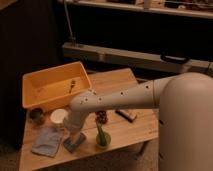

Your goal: Wipe tray with sponge

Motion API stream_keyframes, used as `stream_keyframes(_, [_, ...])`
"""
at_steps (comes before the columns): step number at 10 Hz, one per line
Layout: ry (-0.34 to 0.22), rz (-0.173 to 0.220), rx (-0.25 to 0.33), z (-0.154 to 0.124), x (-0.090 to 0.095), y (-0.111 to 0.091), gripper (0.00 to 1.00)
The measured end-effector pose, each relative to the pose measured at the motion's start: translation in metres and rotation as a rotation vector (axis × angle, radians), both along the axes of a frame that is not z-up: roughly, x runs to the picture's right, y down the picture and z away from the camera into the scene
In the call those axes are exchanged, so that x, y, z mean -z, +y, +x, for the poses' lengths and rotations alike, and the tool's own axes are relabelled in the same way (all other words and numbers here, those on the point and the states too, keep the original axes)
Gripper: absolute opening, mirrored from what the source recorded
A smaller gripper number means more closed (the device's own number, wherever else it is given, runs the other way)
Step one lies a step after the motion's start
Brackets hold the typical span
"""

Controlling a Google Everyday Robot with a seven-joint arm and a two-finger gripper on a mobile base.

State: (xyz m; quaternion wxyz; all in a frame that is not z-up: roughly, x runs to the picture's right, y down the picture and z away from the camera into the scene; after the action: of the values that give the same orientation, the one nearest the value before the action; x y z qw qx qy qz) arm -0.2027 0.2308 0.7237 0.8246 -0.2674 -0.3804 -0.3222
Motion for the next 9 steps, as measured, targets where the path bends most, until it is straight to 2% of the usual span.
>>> stream_keyframes(5, [0.029,-0.039,0.050,0.012,-0.020,0.034,0.65])
stream_keyframes(8, [0.052,-0.057,0.062,0.016,-0.026,0.043,0.65])
stream_keyframes(9, [0.057,-0.061,0.068,0.015,-0.028,0.045,0.61])
